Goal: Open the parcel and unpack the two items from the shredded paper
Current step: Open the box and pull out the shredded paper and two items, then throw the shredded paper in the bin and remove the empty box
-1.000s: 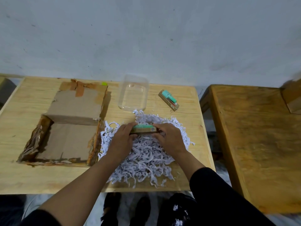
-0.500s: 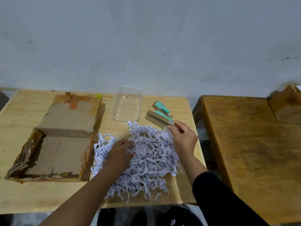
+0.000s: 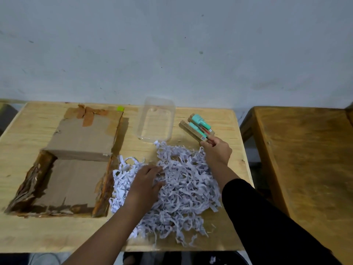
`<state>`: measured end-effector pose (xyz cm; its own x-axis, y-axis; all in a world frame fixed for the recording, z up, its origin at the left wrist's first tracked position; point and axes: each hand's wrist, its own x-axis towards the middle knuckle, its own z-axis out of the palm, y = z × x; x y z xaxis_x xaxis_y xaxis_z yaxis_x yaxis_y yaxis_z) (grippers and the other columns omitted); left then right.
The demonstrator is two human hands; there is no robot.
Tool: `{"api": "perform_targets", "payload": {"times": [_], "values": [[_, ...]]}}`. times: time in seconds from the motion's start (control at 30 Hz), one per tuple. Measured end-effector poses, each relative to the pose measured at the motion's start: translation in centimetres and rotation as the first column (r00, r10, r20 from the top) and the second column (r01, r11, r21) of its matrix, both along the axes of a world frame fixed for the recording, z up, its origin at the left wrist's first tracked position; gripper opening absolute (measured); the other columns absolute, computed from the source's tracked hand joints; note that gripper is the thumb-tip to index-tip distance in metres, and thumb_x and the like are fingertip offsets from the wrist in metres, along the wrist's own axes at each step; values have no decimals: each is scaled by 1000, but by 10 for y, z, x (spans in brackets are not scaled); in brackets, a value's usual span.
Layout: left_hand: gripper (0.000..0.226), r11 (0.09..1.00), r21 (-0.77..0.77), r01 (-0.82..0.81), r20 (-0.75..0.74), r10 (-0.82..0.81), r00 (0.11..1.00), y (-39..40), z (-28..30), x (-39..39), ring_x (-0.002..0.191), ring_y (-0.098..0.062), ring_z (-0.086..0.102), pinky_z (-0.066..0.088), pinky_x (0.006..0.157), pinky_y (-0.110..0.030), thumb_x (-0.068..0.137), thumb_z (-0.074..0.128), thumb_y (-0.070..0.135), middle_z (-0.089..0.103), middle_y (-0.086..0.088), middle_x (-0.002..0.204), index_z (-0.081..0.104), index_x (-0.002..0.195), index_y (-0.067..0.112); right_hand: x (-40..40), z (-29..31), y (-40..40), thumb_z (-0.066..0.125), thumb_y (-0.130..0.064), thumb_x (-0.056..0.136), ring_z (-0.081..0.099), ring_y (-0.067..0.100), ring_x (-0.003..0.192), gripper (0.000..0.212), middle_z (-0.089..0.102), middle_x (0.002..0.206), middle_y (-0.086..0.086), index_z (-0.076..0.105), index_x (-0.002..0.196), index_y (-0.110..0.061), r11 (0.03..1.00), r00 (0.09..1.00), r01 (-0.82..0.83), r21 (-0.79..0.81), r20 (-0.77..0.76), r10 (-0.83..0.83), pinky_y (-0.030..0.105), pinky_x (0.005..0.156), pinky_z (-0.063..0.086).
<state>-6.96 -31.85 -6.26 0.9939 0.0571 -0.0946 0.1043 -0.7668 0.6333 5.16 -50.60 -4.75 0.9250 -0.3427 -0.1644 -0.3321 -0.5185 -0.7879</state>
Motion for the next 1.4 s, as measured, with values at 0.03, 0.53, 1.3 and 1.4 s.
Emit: {"api": "perform_targets", "payload": {"times": [0.03, 0.53, 1.3, 1.4], "values": [[41, 1000, -16, -5, 24, 5, 1000, 0, 6, -1, 117, -24, 49, 35, 94, -24, 82, 67, 16, 52, -9, 126, 57, 121, 10, -2, 0, -2, 62, -28, 84, 51, 11, 84, 39, 69, 105, 7, 59, 122, -19, 998, 999, -42, -39, -9, 41, 13, 70, 35], [138, 898, 264, 351, -352, -249, 902, 42, 10, -45, 134, -31, -34, 13, 113, -54, 48, 82, 57, -52, 0, 136, -34, 124, 55, -69, -15, -60, 72, -74, 37, -4, 26, 145, 128, -10, 156, 5, -12, 132, -62, 349, 401, -898, -268, -171, 900, 49, 118, 13], [49, 920, -221, 323, 273, -259, 926, 9, 35, -1, 107, 1, 54, 38, 90, -3, 69, 68, 34, 61, 10, 114, 62, 115, 19, -103, 14, -3, 78, -22, 70, 59, 14, 101, 41, 63, 104, 9, 63, 107, -16, 722, 624, -668, -180, 394, 675, 15, 84, 46], [47, 895, -211, 393, 314, -318, 894, -2, 56, 5, 104, 4, 52, 39, 88, -4, 68, 66, 37, 59, 12, 112, 62, 113, 22, -112, 43, -13, 80, -20, 67, 58, 16, 96, 42, 66, 100, 8, 63, 105, -17, 734, 643, -605, -308, 355, 679, 25, 74, 50]]}}
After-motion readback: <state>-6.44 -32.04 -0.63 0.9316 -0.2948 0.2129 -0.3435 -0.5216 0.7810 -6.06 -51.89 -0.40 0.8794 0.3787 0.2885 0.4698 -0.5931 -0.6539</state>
